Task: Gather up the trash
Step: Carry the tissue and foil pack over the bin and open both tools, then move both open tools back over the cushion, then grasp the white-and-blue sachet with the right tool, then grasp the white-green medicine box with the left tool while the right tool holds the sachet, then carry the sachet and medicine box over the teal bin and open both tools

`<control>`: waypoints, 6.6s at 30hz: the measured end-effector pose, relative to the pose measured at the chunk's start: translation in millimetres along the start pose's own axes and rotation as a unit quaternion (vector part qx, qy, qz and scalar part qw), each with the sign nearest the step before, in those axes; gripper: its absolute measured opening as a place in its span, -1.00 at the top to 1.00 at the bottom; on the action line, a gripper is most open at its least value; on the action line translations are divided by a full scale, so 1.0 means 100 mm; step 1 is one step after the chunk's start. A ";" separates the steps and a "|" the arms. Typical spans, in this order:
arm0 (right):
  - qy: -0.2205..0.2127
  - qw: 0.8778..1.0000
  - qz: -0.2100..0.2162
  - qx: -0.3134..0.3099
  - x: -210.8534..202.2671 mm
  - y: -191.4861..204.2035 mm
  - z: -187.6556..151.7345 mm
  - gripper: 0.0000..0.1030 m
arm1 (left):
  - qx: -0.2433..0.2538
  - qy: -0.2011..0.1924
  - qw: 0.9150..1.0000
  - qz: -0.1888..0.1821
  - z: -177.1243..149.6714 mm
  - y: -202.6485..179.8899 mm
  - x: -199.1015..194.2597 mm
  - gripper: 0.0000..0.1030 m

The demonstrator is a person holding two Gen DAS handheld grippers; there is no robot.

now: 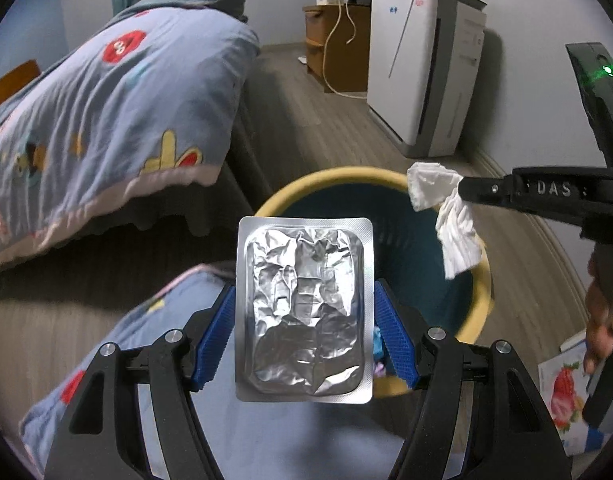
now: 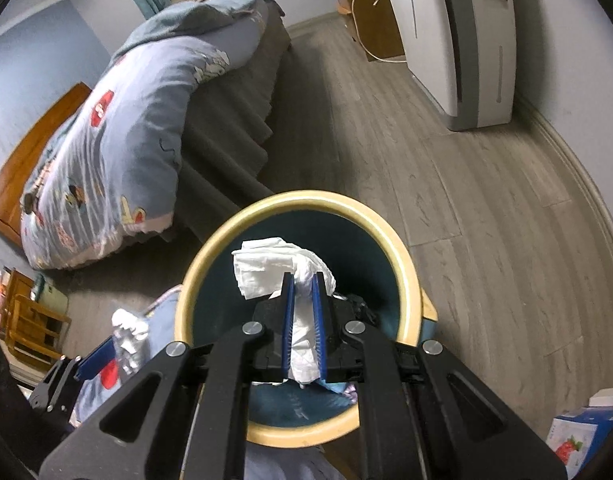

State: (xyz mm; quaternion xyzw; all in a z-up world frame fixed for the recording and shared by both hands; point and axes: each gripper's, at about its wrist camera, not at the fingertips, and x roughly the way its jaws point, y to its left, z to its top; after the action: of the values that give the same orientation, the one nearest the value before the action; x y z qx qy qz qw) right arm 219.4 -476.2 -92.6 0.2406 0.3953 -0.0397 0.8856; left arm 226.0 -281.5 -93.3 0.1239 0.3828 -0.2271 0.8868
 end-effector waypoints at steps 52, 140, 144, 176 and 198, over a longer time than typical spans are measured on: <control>-0.009 0.978 0.099 -0.186 -1.23 2.02 -1.27 -0.89 | -0.130 -0.076 0.980 0.128 -1.65 1.85 -2.60 -0.85; 0.171 0.953 0.139 -0.208 -0.29 2.33 -1.54 0.46 | 0.018 0.149 0.988 0.045 -1.84 1.51 -0.56 -0.72; 0.171 0.954 0.142 -0.203 -0.28 2.32 -1.49 0.46 | 0.054 0.168 0.984 0.035 -1.94 1.31 -0.48 -0.73; 0.180 0.957 0.142 -0.176 -0.16 2.18 -1.39 0.46 | 0.017 0.170 0.985 0.015 -1.70 1.78 0.04 -0.81; 0.138 0.968 0.130 -0.166 -0.25 2.05 -1.10 0.46 | -0.066 0.040 0.997 0.008 -1.24 1.99 -0.66 -0.50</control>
State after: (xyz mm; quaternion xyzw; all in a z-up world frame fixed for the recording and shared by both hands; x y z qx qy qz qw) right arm 180.4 -248.1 -56.2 0.1431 0.4800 0.1757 0.8475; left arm 207.9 -39.8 -119.7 0.0770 0.4315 -0.1894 0.8786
